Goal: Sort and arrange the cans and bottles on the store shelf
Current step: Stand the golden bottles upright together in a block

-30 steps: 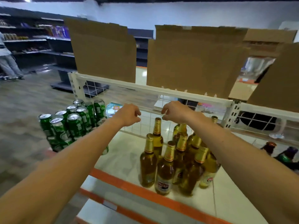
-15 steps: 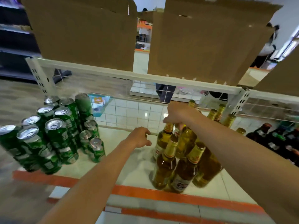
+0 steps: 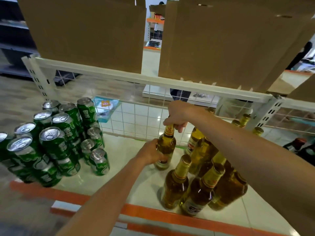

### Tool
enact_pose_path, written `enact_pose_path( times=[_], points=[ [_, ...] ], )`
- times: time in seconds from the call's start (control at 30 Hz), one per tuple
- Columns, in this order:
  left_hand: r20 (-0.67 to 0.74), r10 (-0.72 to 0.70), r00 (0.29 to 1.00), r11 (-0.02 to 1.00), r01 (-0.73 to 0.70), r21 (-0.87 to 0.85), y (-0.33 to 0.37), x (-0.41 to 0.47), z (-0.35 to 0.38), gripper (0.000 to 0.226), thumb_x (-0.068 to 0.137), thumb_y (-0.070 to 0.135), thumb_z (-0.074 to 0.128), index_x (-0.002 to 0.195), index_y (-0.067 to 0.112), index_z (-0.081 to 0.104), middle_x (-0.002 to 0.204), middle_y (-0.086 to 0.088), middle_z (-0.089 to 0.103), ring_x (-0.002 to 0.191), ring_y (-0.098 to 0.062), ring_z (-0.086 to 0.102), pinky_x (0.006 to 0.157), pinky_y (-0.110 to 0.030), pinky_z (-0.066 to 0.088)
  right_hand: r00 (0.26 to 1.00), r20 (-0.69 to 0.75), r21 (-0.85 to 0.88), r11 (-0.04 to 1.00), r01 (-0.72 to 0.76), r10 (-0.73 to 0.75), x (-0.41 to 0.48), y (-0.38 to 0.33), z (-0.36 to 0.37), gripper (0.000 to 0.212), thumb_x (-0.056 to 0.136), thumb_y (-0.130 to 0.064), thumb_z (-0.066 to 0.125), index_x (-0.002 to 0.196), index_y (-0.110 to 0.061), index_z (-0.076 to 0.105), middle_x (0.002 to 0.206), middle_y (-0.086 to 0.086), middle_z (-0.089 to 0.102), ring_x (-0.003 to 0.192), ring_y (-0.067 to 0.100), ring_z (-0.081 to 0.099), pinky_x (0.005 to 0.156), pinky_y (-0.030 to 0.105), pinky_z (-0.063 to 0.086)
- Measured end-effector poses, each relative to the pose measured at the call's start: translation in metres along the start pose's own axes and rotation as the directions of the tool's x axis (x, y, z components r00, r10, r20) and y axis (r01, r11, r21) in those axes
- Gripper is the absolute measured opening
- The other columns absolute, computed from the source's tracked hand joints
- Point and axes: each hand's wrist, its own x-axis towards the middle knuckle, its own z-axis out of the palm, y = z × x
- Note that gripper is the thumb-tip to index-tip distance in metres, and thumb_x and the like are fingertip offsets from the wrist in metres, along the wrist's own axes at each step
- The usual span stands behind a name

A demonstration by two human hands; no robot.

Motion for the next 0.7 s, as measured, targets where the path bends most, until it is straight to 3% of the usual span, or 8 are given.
enact_pose_path(
  times=[0.17, 0.47, 0.57, 0.7],
  points=[
    [-0.075, -0.001, 0.997, 1.000, 0.002, 0.012, -0.003, 0.018, -0.009, 0.074, 0.070, 0.035, 0.086, 0.133, 0.023, 0.051, 0.127, 0.000, 0.062, 0.114, -0.022, 0.059, 0.094, -0.034, 0.048, 0.999, -0.053, -0.046, 0.999, 0.006, -0.009, 0.023, -0.009, -0.006, 0.029, 0.094, -0.029, 0.062, 0.080, -0.004, 0.065, 0.065, 0.007, 0.073, 0.058, 0.017, 0.073, 0.066, 0.031, 0.060],
    [-0.047, 0.047, 0.998, 0.999, -0.047, -0.008, -0.007, 0.055, -0.027, 0.060, 0.080, 0.025, 0.081, 0.132, 0.016, 0.053, 0.129, -0.005, 0.062, 0.117, -0.025, 0.059, 0.100, -0.037, 0.049, 0.986, -0.165, -0.054, 0.998, -0.033, 0.023, 0.055, -0.013, -0.007, 0.027, 0.095, -0.029, 0.061, 0.075, -0.012, 0.055, 0.067, 0.004, 0.070, 0.052, 0.011, 0.070, 0.059, 0.025, 0.057],
    [-0.043, 0.060, 0.997, 0.998, -0.060, -0.001, -0.007, 0.068, -0.029, 0.060, 0.079, 0.025, 0.081, 0.132, 0.016, 0.053, 0.128, -0.007, 0.063, 0.115, -0.026, 0.059, 0.097, -0.037, 0.049, 0.981, -0.194, -0.067, 0.997, -0.040, 0.026, 0.065, -0.012, -0.009, 0.022, 0.096, -0.030, 0.060, 0.085, -0.011, 0.058, 0.068, 0.003, 0.069, 0.054, 0.011, 0.070, 0.060, 0.026, 0.059],
    [-0.030, 0.072, 0.997, 0.997, -0.072, -0.007, -0.006, 0.078, -0.030, 0.056, 0.081, 0.025, 0.079, 0.131, 0.017, 0.054, 0.127, -0.007, 0.063, 0.115, -0.026, 0.059, 0.097, -0.036, 0.049, 0.976, -0.209, 0.013, 0.998, -0.057, 0.058, 0.078, -0.004, -0.014, 0.023, 0.094, -0.029, 0.064, 0.078, -0.018, 0.051, 0.070, 0.003, 0.067, 0.050, 0.009, 0.067, 0.049, 0.022, 0.052]
  ],
)
